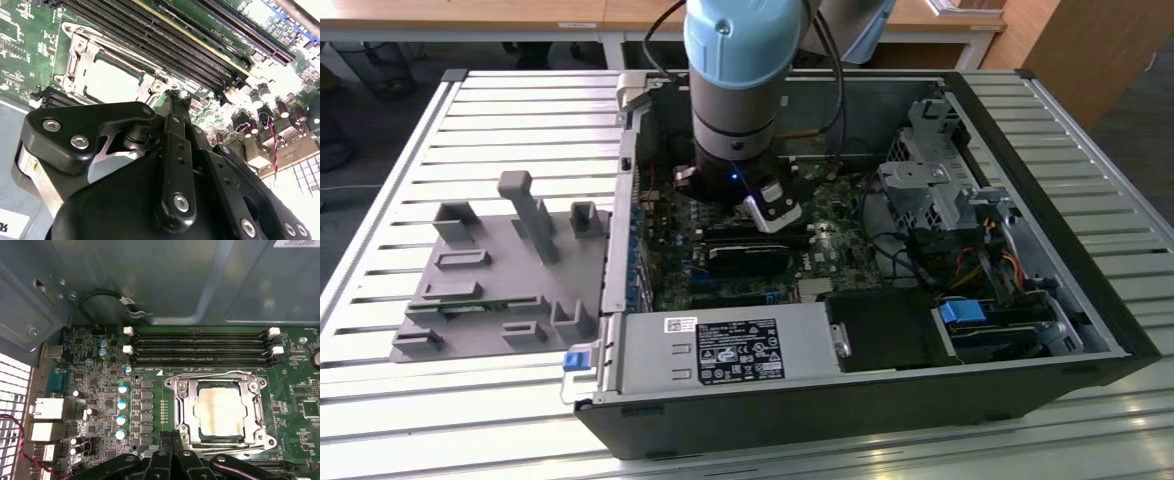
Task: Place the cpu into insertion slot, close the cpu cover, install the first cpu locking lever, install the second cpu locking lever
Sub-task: 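Install the second cpu locking lever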
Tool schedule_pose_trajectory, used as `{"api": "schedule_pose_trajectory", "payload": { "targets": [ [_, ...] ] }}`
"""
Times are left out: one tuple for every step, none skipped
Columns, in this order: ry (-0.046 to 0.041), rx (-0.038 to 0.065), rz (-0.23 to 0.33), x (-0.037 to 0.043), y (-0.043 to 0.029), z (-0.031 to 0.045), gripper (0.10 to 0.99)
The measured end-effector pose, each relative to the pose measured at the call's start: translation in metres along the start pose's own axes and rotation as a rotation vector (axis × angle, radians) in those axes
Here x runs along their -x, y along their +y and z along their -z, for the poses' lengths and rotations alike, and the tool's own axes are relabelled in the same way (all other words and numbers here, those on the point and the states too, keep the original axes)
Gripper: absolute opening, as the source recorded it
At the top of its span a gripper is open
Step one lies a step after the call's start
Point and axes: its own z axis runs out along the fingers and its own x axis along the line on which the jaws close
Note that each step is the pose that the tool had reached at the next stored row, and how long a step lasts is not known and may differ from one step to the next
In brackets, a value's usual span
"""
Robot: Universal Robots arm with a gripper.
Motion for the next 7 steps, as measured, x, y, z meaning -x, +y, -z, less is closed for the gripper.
{"api": "schedule_pose_trajectory", "payload": {
  "targets": [
    [0.0, 0.0, 0.0, 0.0, 0.0004, 0.0014, 0.106],
    [0.0, 0.0, 0.0, 0.0, 0.0009, 0.0027, 0.106],
    [0.0001, 0.0, 0.0, 0.0, 0.0013, 0.004, 0.106],
    [0.0, 0.0, 0.0, 0.0, 0.0016, 0.005, 0.106],
    [0.0, 0.0, 0.0, 0.0, 0.0018, 0.0056, 0.106],
    [-0.0001, 0.0, 0.0, 0.0001, 0.0019, 0.0057, 0.106],
    [-0.0002, 0.0, 0.0, 0.0001, 0.0019, 0.0057, 0.106]
  ]
}}
